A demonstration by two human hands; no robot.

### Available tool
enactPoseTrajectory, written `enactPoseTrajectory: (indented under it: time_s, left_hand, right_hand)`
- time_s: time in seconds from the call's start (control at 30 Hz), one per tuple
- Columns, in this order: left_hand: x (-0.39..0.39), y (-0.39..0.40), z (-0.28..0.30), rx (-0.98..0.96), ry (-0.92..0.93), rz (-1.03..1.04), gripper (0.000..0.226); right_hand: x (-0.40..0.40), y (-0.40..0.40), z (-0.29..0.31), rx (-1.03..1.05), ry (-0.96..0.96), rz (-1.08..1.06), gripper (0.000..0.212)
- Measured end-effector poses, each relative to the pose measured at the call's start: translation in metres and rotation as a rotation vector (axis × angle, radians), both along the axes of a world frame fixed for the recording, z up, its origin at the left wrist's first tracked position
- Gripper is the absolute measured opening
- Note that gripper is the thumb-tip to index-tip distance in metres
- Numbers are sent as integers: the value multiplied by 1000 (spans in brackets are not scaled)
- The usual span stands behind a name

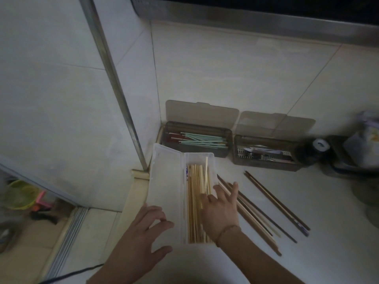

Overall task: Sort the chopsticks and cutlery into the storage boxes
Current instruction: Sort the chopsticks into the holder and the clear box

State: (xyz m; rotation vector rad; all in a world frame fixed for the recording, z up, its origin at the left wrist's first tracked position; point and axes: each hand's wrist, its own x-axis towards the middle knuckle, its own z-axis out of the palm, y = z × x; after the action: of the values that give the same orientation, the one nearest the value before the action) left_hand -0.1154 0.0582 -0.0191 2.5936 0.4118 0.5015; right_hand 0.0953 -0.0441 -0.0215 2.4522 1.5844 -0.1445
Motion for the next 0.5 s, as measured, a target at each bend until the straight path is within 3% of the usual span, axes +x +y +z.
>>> enactPoseTrajectory:
  time_s: [0.1,0.17,0.3,0.37,0.43,0.5]
  left_hand:
    - [1,0,0,-5,-1,2,41]
    - [0,0,0,0,6,2,41]
    - [0,1,0,-7,-9,-5,41]
    - [1,1,0,-15,-20,-8,41]
    - [1,1,0,-13,-15,-7,41]
    - [0,1,0,-1,5,0,41]
  right_hand:
    - [3,-6,-4,-116,-19,66,26]
    - [5,-11,-6,-59,-6,93,20]
    - [23,-27,-11,612,221,58,14]
    - [38,-37,-15,779,245,-108,15]
    - [55,-47,-22,656,233,-360,13]
    - [69,-57,-34,385,195,-501,15]
